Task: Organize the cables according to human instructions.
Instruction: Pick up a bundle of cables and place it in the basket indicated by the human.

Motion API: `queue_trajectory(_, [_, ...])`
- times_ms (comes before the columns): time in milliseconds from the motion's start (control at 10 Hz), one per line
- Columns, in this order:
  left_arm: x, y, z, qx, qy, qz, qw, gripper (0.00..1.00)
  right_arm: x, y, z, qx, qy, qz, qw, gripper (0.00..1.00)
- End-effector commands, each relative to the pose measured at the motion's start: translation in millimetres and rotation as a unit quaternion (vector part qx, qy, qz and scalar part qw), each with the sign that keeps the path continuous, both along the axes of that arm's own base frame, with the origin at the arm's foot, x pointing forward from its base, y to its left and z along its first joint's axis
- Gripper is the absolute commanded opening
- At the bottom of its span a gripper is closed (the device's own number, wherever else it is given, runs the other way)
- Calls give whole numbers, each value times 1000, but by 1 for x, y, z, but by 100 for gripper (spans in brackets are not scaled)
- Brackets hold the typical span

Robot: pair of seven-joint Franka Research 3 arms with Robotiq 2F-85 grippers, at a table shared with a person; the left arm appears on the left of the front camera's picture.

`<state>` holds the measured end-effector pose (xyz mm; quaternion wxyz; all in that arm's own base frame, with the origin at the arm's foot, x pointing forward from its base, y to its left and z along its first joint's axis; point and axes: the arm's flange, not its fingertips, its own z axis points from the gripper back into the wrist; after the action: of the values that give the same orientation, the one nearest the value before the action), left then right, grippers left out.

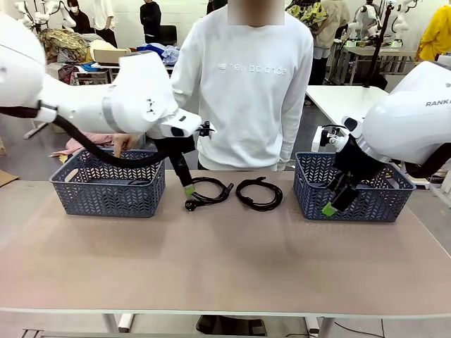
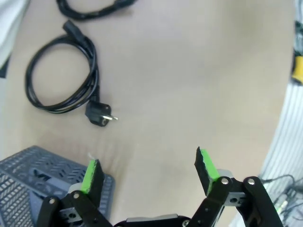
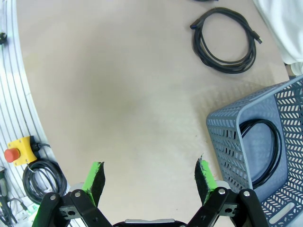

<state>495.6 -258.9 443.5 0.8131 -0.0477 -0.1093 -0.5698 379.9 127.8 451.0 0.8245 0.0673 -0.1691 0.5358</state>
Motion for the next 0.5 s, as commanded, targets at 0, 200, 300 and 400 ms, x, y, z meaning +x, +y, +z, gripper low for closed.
queue_trajectory(0, [27,-18,-3,26,18,37,999,100,-1,1,-1,-2,-1,-4,1000,100])
queue_trajectory(200, [44,-27,-11,29,19,52,998,100,-1,1,-1,-2,-1,-4,1000,100])
queue_trajectory(300, [48,-28,-13,29,20,56,998,100,-1,1,-1,-2,-1,-4,1000,100])
queue_trajectory(400, [47,-26,-12,29,23,46,998,100,-1,1,-1,-2,-1,-4,1000,100])
